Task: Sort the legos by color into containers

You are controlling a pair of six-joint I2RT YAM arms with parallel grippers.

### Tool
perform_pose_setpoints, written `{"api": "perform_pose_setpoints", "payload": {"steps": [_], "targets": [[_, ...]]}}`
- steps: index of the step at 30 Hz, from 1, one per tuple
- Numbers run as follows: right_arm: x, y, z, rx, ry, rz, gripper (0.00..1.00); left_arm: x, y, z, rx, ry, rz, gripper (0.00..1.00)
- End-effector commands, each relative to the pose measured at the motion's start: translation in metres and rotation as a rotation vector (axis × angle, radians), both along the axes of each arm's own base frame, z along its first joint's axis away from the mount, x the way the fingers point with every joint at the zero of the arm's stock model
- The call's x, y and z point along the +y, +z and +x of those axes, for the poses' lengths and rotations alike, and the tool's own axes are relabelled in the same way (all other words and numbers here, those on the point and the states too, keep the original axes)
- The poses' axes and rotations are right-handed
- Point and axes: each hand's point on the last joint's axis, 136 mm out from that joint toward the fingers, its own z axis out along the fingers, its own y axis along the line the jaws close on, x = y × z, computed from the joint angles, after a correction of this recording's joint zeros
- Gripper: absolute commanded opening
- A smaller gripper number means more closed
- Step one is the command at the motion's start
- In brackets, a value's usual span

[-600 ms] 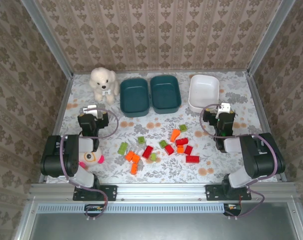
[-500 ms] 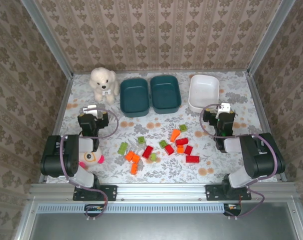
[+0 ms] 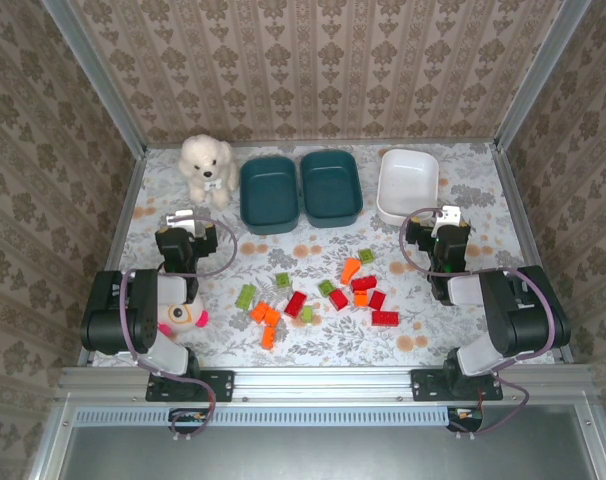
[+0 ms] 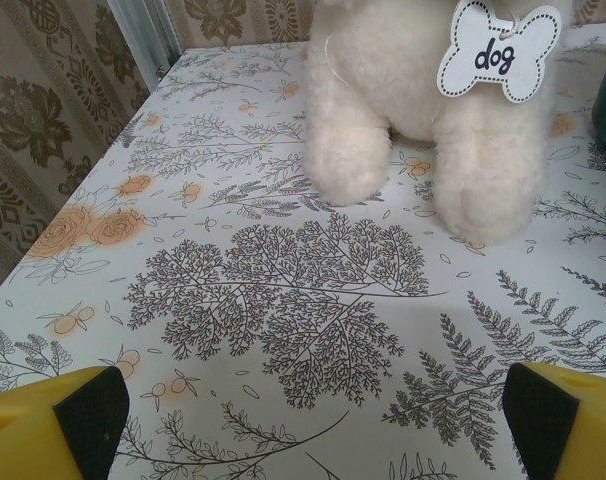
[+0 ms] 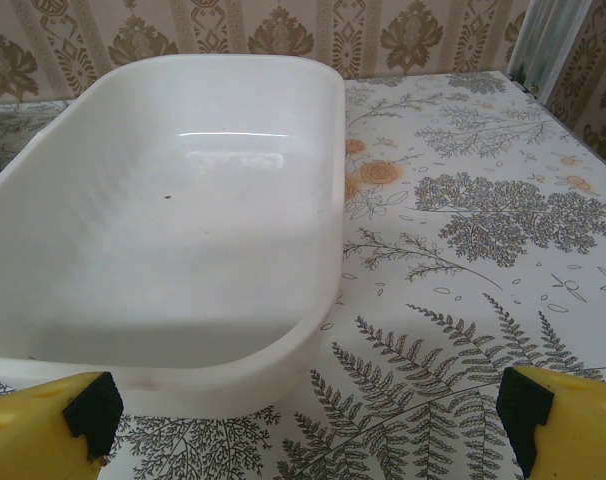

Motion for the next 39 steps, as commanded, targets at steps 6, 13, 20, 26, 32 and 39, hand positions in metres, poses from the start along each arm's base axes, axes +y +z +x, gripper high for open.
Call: {"api": "perform_pose_setpoints", "payload": {"steps": [6, 13, 20, 26, 32, 39], "targets": [[0.003, 0.001, 0.005, 0.006, 0.023, -0.01, 1.0, 0.001, 0.009, 0.004, -0.031, 0.004, 0.015, 1.0], [0.002, 0.01, 0.002, -0.008, 0.016, -0.011, 1.0, -0.005, 0.02, -0.001, -0.061, -0.02, 0.032, 1.0], [-0.008, 0.111, -0.03, -0.134, -0.121, -0.072, 1.0, -0.033, 0.097, -0.028, -0.169, 0.014, 0.132, 1.0], [0.021, 0.254, -0.063, -0.28, -0.064, -0.028, 1.0, -0.08, 0.187, -0.052, -0.302, -0.075, 0.128, 1.0], [0.032, 0.221, -0.107, 0.087, -0.081, 0.428, 1.0, -0.056, 0.187, -0.092, -0.023, 0.189, -0.348, 1.0], [0.083, 0.158, -0.169, 0.623, 0.001, 0.235, 1.0, -0.111, 0.168, -0.107, 0.201, -0.1, -0.463, 1.0]]}}
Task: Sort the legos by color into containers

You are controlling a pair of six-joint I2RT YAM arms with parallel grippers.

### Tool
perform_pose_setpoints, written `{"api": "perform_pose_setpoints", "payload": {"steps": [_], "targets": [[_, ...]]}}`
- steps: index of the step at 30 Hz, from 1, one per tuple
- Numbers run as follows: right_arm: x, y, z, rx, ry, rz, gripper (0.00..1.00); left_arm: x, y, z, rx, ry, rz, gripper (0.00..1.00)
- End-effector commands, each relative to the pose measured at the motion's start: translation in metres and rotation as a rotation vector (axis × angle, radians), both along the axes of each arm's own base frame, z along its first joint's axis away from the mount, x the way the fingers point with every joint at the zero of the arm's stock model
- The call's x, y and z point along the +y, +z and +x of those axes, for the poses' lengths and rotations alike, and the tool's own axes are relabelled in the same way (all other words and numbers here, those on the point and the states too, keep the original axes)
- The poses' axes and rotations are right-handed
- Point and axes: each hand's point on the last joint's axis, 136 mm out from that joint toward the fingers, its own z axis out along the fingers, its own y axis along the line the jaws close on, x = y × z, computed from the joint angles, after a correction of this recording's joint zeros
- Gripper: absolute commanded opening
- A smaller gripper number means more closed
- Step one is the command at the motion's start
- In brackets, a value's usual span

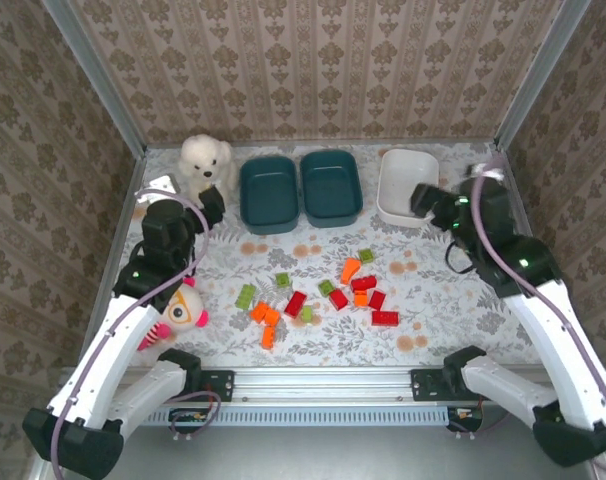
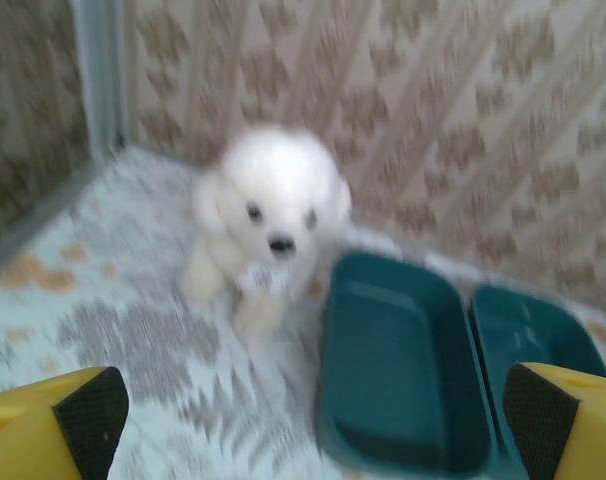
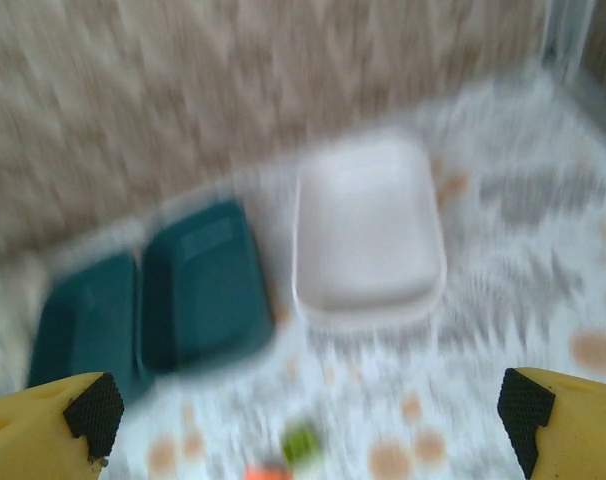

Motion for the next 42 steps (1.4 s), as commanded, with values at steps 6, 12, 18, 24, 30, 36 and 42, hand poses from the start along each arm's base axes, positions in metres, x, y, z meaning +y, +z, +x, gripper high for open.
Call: {"api": "perform_pose_setpoints", "payload": {"steps": [6, 12, 18, 24, 30, 36, 42], "targets": [[0.041, -0.143, -0.12, 0.729, 0.237, -0.239, 1.0, -0.089, -0.063, -0.079, 0.35, -0.479, 0.026, 1.0], [0.065, -0.203, -0.136, 0.829, 0.325, -0.174, 1.0, -0.116, -0.07, -0.127, 0.363, -0.672, -0.064, 1.0], [0.086, -0.245, -0.13, 0.876, 0.365, -0.146, 1.0, -0.12, -0.081, -0.145, 0.378, -0.699, -0.112, 1.0], [0.088, -0.272, -0.117, 0.891, 0.333, -0.127, 1.0, -0.122, -0.081, -0.144, 0.367, -0.69, -0.115, 1.0], [0.084, -0.293, -0.107, 0.923, 0.305, -0.126, 1.0, -0.125, -0.081, -0.142, 0.368, -0.693, -0.112, 1.0], [0.078, -0.305, -0.108, 0.971, 0.282, -0.154, 0.93, -0.127, -0.082, -0.142, 0.373, -0.698, -0.111, 1.0], [0.072, -0.309, -0.112, 0.992, 0.247, -0.161, 0.83, -0.129, -0.081, -0.143, 0.375, -0.706, -0.118, 1.0]]}}
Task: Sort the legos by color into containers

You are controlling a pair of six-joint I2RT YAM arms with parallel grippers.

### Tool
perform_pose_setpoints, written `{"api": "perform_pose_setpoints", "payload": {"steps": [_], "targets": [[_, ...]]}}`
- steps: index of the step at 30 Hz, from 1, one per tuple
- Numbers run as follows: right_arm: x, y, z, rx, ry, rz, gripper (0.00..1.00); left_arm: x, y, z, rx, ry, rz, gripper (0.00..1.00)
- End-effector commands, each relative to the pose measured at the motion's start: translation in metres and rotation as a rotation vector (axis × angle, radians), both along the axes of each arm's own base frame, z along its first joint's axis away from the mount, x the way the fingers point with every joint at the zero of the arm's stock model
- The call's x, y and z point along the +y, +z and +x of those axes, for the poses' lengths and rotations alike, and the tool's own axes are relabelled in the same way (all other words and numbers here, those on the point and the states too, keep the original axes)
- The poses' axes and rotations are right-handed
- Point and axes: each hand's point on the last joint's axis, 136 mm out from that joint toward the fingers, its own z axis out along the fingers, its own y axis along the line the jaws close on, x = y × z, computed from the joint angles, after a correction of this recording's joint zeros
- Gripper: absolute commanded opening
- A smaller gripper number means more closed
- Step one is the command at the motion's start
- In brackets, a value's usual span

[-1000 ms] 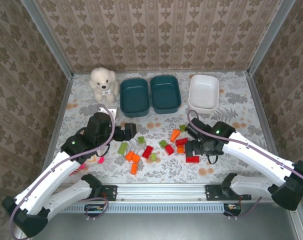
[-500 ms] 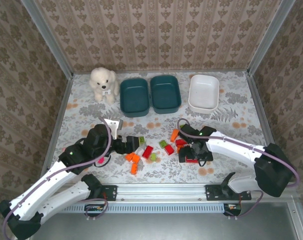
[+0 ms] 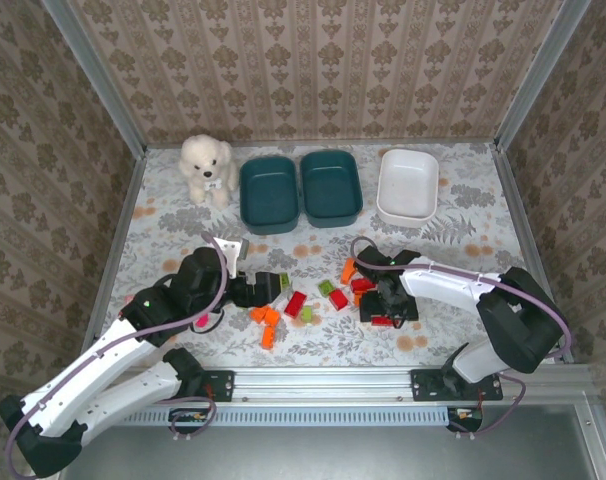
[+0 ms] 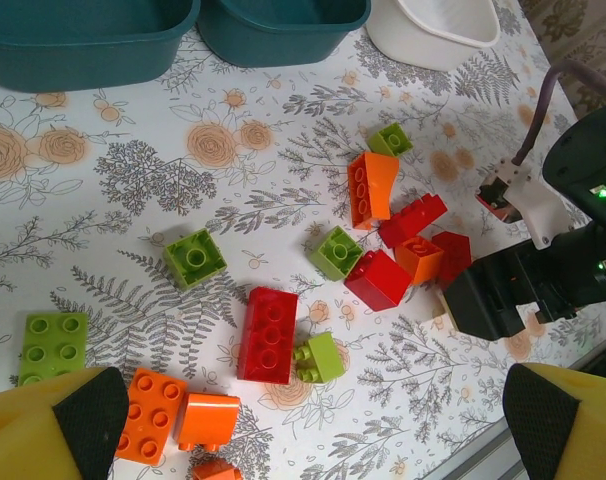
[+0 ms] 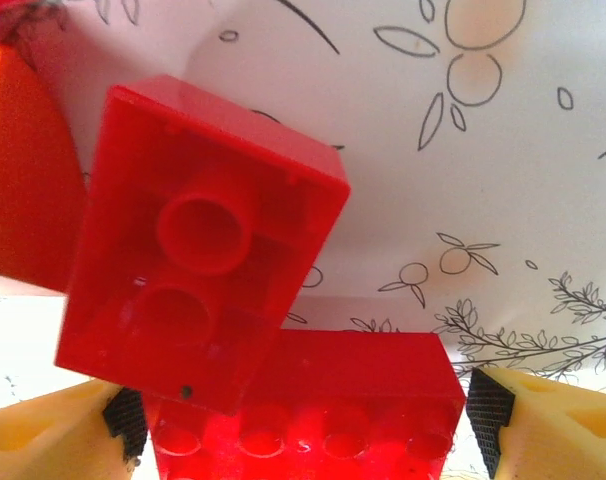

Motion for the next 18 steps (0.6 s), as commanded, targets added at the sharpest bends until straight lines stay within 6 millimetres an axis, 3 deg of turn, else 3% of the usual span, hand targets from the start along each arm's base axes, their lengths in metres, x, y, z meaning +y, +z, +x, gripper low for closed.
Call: {"api": "perform_pose_setpoints", "payload": {"steps": [1, 7, 11, 15, 18], "targets": [[-0.005, -0.005, -0.005, 0.019, -0.028, -0.017, 0.82, -0.004, 0.005, -0.001, -0.004, -0.006, -0.029, 1.0], [-0.008, -0.005, -0.006, 0.016, -0.036, -0.026, 0.71, -0.004, 0.005, -0.002, -0.001, -0.007, -0.03, 1.0], [-0.015, 0.015, -0.007, -0.029, -0.034, -0.038, 0.67, -0.004, 0.006, -0.001, 0.0, -0.002, -0.036, 1.0], [-0.02, 0.061, -0.008, -0.111, -0.041, -0.004, 0.65, -0.006, 0.015, 0.001, -0.015, 0.007, -0.056, 1.0], [-0.023, 0.112, 0.005, -0.22, -0.042, 0.022, 0.65, -0.01, 0.028, 0.008, -0.041, 0.02, -0.072, 1.0]]}}
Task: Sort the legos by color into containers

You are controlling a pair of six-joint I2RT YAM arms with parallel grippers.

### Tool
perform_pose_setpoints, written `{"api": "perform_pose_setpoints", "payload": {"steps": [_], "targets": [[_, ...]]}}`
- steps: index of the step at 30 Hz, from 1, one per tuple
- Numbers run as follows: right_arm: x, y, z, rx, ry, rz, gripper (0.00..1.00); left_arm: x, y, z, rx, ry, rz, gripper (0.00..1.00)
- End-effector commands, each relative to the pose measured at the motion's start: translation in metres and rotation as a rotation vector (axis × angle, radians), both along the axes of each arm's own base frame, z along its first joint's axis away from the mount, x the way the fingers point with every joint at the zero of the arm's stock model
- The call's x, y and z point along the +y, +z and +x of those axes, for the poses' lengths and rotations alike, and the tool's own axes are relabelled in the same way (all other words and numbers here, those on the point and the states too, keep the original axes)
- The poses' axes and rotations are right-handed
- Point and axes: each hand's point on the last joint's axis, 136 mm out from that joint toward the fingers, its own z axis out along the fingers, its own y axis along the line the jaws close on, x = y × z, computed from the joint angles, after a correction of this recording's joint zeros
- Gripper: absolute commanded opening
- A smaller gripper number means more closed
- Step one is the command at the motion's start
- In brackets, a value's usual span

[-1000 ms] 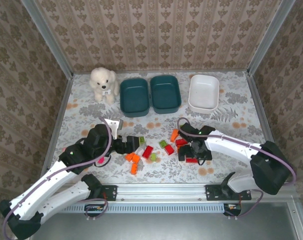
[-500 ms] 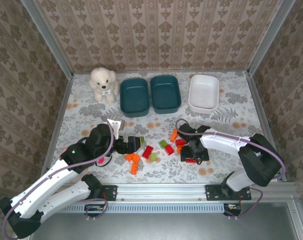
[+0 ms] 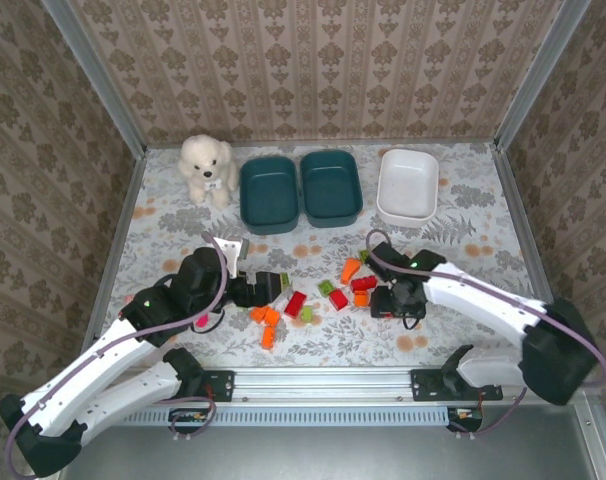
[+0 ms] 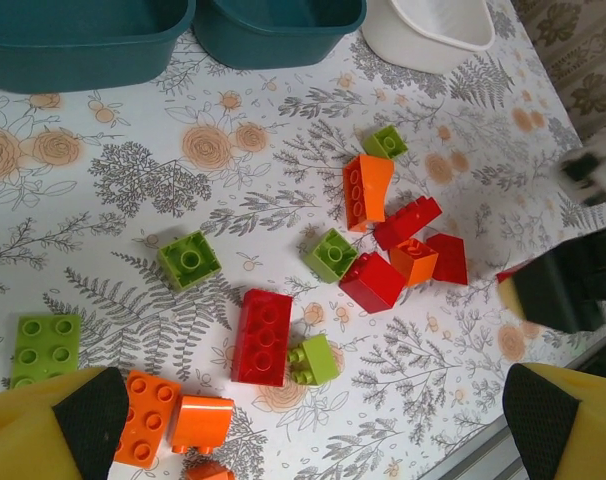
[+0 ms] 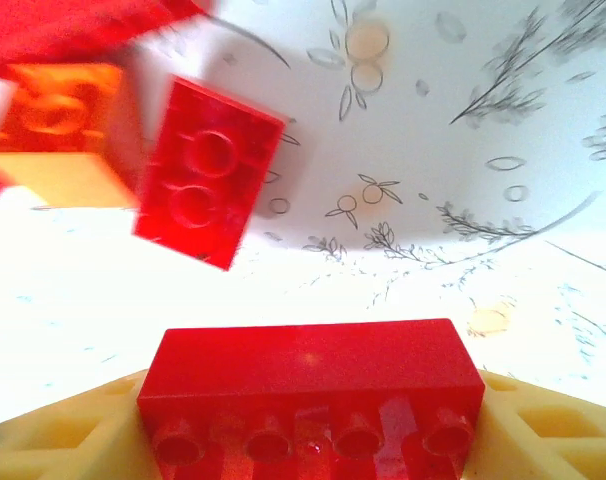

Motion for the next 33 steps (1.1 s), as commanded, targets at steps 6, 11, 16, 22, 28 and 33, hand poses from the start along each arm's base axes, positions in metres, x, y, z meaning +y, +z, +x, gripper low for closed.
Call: {"api": "perform_pose_setpoints", "payload": {"steps": [6, 11, 16, 22, 28, 33], "targets": [[-0.019, 0.117, 0.084, -0.231, -0.094, 0.046, 0.64, -0.025, 0.054, 0.041, -0.069, 0.059, -0.065, 1.0], [-0.035, 0.124, 0.177, -0.29, -0.177, 0.04, 0.63, -0.035, 0.064, 0.09, -0.01, 0.105, -0.098, 1.0], [-0.062, 0.09, 0.257, -0.284, -0.262, 0.004, 0.62, -0.034, 0.051, 0.135, 0.06, 0.156, -0.088, 1.0], [-0.085, 0.039, 0.314, -0.197, -0.301, -0.02, 0.62, -0.037, 0.036, 0.161, 0.087, 0.166, -0.041, 1.0], [-0.093, -0.008, 0.335, -0.096, -0.307, -0.029, 0.63, -0.041, 0.033, 0.167, 0.09, 0.172, -0.052, 1.0], [-0.101, -0.029, 0.348, -0.073, -0.33, -0.027, 0.65, -0.042, 0.032, 0.17, 0.091, 0.175, -0.051, 1.0]]}}
